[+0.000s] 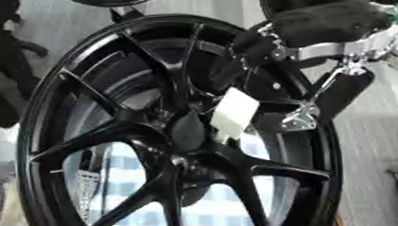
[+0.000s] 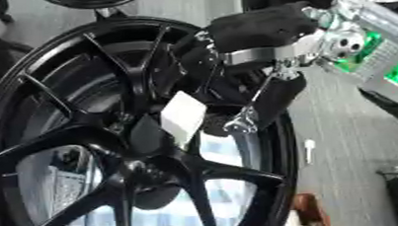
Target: Pull the pin out of the wheel hub.
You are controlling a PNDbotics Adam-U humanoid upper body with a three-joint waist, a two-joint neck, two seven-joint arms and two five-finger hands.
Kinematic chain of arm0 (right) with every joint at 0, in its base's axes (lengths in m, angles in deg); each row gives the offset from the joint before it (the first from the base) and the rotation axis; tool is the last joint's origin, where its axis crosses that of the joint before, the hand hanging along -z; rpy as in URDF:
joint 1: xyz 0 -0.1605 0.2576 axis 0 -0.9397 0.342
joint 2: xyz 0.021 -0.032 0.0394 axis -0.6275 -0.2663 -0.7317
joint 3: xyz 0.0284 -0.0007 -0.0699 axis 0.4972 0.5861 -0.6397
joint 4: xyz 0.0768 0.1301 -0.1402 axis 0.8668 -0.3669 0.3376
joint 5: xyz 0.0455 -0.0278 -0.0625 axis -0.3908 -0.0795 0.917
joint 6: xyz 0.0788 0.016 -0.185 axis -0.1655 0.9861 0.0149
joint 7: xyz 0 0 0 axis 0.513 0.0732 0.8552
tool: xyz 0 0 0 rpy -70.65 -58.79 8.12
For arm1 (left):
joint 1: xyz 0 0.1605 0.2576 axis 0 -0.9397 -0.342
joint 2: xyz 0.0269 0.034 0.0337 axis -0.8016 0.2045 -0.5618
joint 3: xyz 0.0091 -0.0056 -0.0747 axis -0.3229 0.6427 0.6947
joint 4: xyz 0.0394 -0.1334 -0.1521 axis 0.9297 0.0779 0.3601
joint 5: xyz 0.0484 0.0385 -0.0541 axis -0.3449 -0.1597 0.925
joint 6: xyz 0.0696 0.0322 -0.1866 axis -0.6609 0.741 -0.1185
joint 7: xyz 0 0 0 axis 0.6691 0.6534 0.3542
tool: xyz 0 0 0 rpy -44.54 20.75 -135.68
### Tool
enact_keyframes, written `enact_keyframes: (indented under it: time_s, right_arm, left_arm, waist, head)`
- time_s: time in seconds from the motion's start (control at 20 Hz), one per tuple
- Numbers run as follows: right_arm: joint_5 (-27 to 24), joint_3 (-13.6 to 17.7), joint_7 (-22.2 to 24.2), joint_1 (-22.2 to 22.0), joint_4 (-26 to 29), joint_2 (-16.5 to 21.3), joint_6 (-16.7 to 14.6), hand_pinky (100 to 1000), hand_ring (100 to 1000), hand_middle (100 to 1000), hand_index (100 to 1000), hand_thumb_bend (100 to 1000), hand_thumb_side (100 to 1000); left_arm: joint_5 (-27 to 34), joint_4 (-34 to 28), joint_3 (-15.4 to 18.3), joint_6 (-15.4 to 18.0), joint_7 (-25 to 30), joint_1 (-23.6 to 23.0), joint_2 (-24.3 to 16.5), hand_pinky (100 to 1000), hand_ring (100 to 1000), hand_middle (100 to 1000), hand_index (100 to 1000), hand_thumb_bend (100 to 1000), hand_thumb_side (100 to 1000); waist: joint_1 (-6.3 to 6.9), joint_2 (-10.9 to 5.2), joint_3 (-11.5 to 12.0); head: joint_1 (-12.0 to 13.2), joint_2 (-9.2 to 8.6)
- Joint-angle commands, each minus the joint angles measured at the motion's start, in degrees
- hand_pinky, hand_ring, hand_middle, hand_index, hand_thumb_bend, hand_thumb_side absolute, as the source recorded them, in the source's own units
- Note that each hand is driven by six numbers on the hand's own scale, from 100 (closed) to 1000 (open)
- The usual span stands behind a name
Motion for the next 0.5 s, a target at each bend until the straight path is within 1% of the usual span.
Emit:
enact_keyframes:
  time_s: [0.05, 0.45, 0.5]
  right_arm:
    - [0.64, 0.45, -0.13, 0.77, 0.65, 0.51, 0.84, 876, 843, 837, 873, 265, 260]
    - [1.47, 0.08, -0.29, -0.50, 0.65, -0.11, 2.40, 868, 836, 832, 871, 256, 275]
    - [1.59, 0.17, -0.47, -1.38, 0.65, 0.11, 2.37, 866, 834, 831, 870, 258, 277]
  left_arm:
    - [-0.50, -0.67, 0.19, -0.18, 0.03, 0.49, -1.65, 894, 708, 617, 805, 100, 882]
    - [-0.94, -0.68, 0.28, -0.23, -0.22, 0.80, -1.35, 895, 708, 617, 803, 100, 884]
    - [-0.96, -0.65, 0.35, -0.23, -0.30, 0.80, -1.27, 895, 708, 617, 803, 100, 883]
  waist:
    - [0.36, -0.66, 0.13]
    - [-0.12, 0.35, 0.49]
    - [-0.16, 0.50, 0.48]
  head:
    - [-0.14, -0.05]
    - [-0.04, 0.08]
    - [0.01, 0.06]
